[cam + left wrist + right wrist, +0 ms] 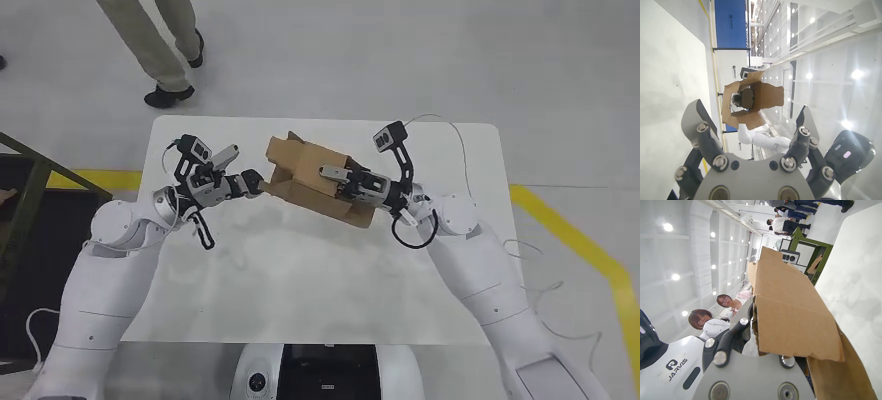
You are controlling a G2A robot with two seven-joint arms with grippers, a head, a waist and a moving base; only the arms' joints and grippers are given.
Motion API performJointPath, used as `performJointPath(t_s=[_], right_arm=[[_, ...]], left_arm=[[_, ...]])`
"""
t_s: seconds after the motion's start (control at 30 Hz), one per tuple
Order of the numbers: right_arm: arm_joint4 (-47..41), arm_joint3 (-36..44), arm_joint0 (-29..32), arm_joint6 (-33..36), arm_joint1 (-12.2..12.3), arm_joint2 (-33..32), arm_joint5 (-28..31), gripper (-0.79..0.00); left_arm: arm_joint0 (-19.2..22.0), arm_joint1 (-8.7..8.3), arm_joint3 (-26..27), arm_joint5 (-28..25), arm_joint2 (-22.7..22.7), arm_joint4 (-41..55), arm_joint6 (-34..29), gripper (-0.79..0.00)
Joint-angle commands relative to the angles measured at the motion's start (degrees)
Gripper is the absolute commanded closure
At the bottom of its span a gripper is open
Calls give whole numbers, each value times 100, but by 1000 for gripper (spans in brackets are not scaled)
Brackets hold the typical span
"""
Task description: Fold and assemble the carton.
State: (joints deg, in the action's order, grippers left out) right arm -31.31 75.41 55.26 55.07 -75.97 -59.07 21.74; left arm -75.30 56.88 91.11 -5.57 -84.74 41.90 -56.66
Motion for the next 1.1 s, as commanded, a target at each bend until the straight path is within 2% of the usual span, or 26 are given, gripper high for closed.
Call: performJointPath(t_s=[0.0,0.37,1.07], right_arm=[[13,-19,-11,-23,-10,27,28,0],[5,-21,-13,-61,-59,166,84,0],[-24,-116,-56,22,-109,247,116,0]], left_arm=[[35,14,-7,14,45,115,-15,-785],[181,74,-59,144,184,534,-60,-785],[297,123,64,200,341,390,-157,-785]])
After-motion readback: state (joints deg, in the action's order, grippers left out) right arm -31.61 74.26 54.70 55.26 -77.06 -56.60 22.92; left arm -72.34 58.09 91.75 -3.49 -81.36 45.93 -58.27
